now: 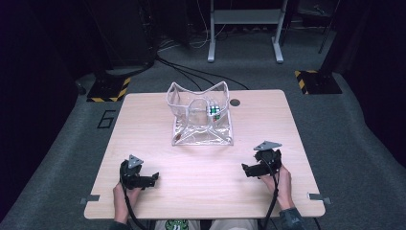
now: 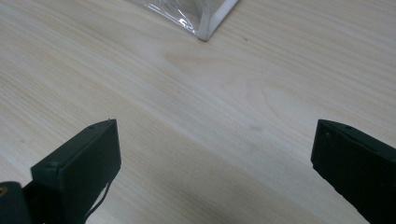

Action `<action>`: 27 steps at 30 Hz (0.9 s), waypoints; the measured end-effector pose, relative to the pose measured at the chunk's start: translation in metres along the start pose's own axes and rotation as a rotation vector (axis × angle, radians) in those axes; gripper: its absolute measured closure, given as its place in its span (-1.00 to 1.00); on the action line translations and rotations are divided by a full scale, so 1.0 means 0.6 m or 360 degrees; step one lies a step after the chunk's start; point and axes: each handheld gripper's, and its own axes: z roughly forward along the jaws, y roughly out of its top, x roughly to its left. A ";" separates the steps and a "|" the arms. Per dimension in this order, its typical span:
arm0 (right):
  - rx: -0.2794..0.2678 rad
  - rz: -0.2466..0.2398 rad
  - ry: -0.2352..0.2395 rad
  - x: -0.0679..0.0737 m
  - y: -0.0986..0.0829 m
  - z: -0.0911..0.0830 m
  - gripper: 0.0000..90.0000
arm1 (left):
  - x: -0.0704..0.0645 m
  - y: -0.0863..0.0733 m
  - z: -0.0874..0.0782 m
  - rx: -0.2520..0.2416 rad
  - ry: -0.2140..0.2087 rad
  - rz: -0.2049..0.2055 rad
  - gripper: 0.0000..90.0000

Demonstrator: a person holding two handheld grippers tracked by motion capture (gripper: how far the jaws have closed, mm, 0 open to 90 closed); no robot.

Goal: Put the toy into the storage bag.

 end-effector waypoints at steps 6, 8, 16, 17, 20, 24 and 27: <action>0.0016 0.0050 -0.0024 -0.003 -0.029 0.004 -0.98 | 0.001 0.000 0.000 0.0006 -0.0001 0.0006 -0.96; 0.0016 0.0062 -0.0029 -0.005 -0.038 0.005 -0.98 | 0.001 0.000 0.000 0.0006 -0.0001 0.0006 -0.96; -0.0009 0.0115 -0.0076 -0.012 -0.078 0.003 -0.97 | 0.001 0.000 0.000 0.0006 -0.0001 0.0006 -0.96; -0.0010 0.0136 -0.0088 -0.013 -0.082 0.003 -0.97 | 0.000 0.000 0.000 0.0006 -0.0001 0.0006 -0.96; -0.0012 0.0152 -0.0107 -0.017 -0.095 0.003 -0.97 | 0.000 0.000 0.000 0.0006 -0.0003 0.0004 -0.96; -0.0043 0.0143 -0.0169 -0.016 -0.102 -0.001 -0.94 | 0.000 0.000 -0.001 0.0007 0.0001 0.0006 -0.96; -0.0064 0.0161 -0.0161 -0.019 -0.105 0.000 -0.96 | 0.000 0.000 0.000 0.0005 0.0005 0.0005 -0.96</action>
